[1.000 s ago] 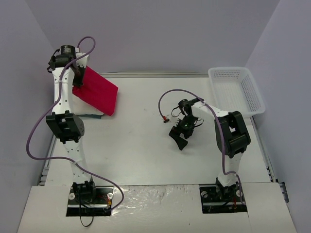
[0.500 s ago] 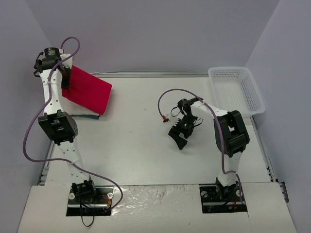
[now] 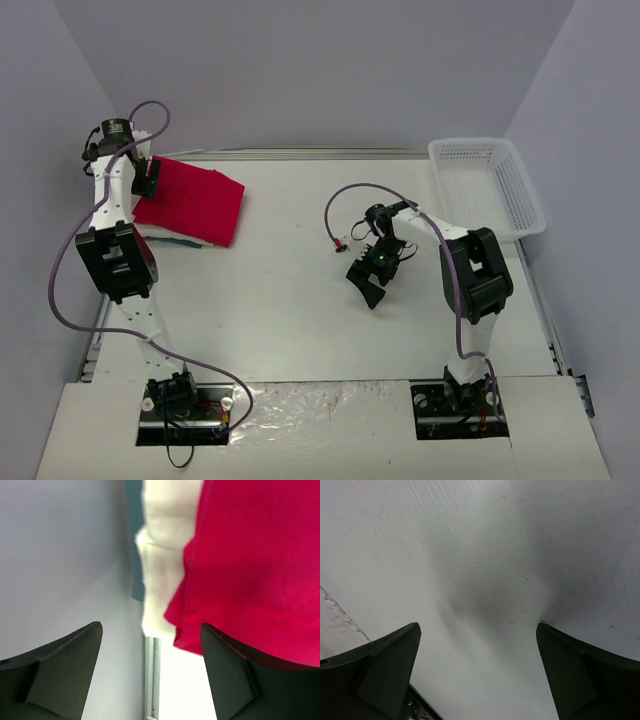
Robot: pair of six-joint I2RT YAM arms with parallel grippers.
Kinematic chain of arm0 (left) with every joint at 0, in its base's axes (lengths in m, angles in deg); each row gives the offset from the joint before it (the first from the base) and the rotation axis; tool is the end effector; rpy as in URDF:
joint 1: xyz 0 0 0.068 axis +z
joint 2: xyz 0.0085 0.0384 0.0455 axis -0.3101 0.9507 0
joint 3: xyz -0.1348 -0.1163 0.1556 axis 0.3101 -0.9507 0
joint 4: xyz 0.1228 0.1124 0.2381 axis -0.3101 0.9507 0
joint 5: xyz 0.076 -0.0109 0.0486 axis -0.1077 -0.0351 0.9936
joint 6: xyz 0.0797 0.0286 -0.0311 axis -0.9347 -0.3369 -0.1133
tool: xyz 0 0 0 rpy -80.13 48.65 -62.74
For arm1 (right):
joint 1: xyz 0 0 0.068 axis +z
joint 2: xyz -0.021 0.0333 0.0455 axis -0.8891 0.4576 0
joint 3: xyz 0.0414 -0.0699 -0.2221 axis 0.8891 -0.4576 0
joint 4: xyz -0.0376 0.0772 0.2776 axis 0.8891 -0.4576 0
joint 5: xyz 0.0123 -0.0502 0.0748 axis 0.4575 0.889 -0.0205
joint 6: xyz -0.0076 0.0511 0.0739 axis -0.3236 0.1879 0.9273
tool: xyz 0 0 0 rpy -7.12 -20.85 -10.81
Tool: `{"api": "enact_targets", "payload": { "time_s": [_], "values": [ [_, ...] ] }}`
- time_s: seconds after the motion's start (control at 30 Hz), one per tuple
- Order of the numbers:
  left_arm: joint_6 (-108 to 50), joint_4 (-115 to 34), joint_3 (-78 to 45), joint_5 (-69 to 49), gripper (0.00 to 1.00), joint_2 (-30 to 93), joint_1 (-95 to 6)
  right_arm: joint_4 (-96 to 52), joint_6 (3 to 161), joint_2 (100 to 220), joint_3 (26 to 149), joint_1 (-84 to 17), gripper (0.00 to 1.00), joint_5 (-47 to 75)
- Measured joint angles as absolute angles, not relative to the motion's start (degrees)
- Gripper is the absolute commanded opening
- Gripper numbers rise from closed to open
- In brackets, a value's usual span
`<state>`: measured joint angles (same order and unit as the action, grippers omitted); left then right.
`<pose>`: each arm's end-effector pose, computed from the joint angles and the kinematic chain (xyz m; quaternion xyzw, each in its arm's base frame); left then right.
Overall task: Fold and stack the t-shirts
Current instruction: Put the neatly folded tshirt into the corner of the board with the left arm
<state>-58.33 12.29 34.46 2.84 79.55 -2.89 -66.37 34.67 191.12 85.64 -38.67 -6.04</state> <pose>0.4966 0.1413 0.2443 0.0065 0.9416 0.1306 0.3103 0.3285 0.1883 0.0554 -0.5295 0.8111 0.2306 0.0928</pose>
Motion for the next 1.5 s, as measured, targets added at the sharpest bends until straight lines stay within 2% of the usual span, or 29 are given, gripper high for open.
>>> {"api": "enact_targets", "payload": {
  "time_s": [0.13,0.3,0.53,0.67,0.83,1.0,1.23,1.5],
  "values": [
    [-58.3,9.6,32.4,3.6,0.78,73.5,-2.9,-66.3,34.7,191.0,85.6,-38.7,1.0,-6.1],
    [-57.6,6.4,23.9,-0.8,0.78,58.8,-3.0,-65.6,35.0,189.3,85.3,-38.7,1.0,-6.1],
    [-55.7,-1.4,-0.1,-15.2,0.82,34.3,-4.5,-63.6,38.5,186.9,86.6,-39.4,1.0,-3.7],
    [-57.7,-7.2,-15.7,-23.0,0.84,24.9,-7.9,-61.7,41.4,180.3,92.6,-42.3,1.0,-1.0],
    [-58.5,-10.8,-28.1,-27.9,0.91,25.0,-9.3,-55.6,44.9,168.2,96.6,-46.1,1.0,5.4],
    [-57.8,-12.7,-32.3,-27.7,0.93,26.4,-9.3,-50.0,48.2,160.2,91.5,-46.7,1.0,12.3],
    [-57.5,-16.3,-32.5,-27.2,0.93,25.9,-9.3,-44.8,53.6,158.5,79.2,-49.2,1.0,17.3],
    [-57.0,-17.6,-33.6,-27.4,0.94,26.2,-9.3,-37.9,58.9,158.3,75.8,-52.8,1.0,22.4]
  ]
}}
